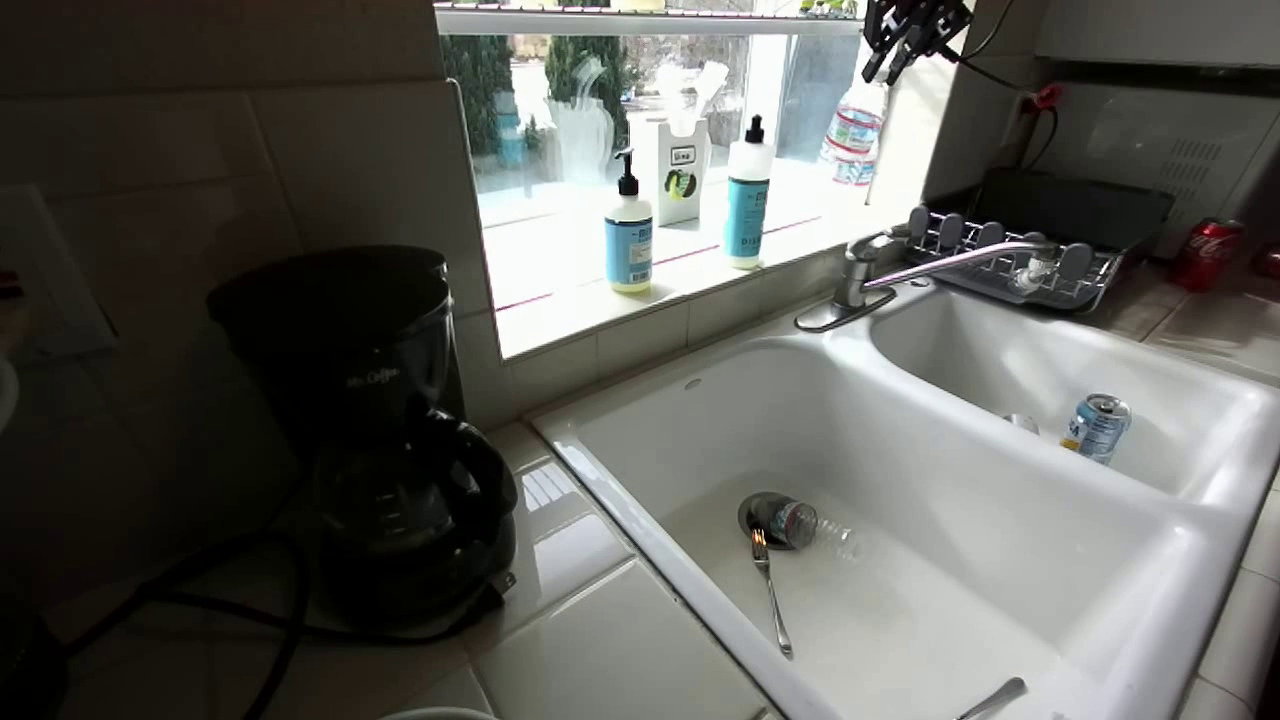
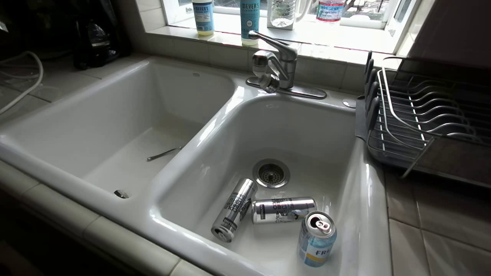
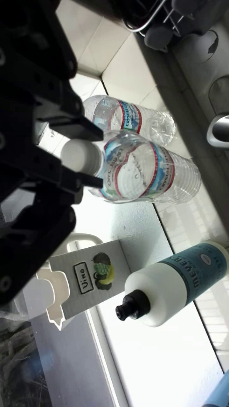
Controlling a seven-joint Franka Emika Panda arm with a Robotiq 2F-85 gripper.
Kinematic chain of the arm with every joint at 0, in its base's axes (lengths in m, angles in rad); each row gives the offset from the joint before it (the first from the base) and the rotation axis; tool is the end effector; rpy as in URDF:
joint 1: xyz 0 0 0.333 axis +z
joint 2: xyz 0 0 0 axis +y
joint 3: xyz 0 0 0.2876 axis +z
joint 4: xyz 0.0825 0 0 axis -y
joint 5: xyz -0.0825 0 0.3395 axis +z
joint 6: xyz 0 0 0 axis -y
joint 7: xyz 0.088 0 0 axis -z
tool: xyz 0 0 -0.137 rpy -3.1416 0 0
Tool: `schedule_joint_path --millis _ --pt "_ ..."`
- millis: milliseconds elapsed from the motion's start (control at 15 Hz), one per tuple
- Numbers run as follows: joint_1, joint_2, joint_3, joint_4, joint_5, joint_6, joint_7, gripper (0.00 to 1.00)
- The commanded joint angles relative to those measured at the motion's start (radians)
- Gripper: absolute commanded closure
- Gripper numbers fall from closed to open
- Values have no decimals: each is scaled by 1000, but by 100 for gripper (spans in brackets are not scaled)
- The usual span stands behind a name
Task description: Pick up the water bottle from the left side of the counter and put it on the right side of the windowsill.
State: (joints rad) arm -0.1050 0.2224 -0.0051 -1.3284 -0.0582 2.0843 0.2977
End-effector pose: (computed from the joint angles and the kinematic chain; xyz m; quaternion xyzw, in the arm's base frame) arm 0.6229 -0.0729 0.6115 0.9457 -0.1881 0.2650 0.0039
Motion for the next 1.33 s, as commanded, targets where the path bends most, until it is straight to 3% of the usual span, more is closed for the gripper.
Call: schedule_joint_path --millis 0,67,133,400,867,1267 --pt "0 1 -1 0 0 0 1 69" --pt "1 1 -1 0 0 0 2 69" --pt "2 0 0 0 0 0 3 92" --pt "7 14 13 -19 -4 49 -51 92" --pt "-4 25 37 -113 16 258 -246 92" --pt "27 41 -9 -129 -4 239 -277 92"
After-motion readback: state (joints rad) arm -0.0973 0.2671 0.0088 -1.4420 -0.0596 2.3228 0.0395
